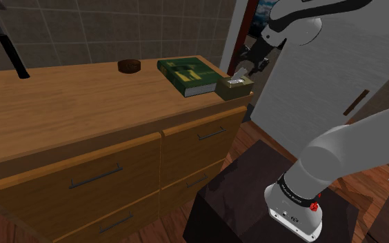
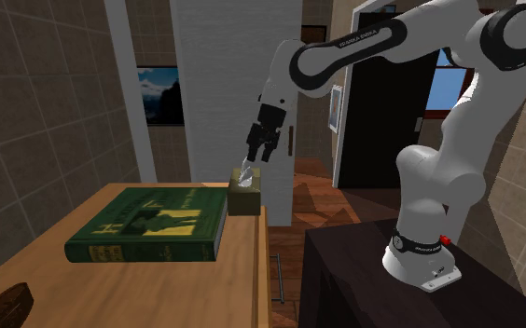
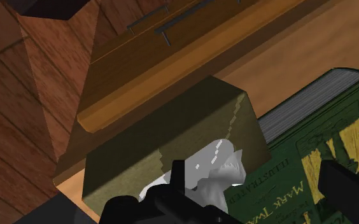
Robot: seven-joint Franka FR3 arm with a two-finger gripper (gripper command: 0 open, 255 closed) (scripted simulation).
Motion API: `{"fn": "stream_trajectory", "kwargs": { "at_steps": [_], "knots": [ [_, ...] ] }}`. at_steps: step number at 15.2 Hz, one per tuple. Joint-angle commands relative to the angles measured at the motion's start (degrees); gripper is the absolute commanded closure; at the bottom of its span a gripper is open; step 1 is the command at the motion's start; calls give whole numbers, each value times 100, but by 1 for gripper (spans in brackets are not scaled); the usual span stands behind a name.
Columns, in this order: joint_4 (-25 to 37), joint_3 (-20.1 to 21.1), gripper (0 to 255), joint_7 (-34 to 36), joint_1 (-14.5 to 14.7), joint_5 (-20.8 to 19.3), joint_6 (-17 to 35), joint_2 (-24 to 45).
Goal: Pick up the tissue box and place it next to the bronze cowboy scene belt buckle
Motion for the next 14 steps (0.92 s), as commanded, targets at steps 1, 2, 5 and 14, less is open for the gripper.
{"fn": "stream_trajectory", "kwargs": {
  "at_steps": [1, 2, 5, 14],
  "knots": [
    [77, -105, 0, -16, -7, 157, 217, 178],
    [46, -104, 0, -34, 11, 186, 295, 226],
    [-39, -102, 0, -93, 69, 279, 528, 377],
    [-123, -104, 0, -175, 145, 406, 803, 572]
  ]
}}
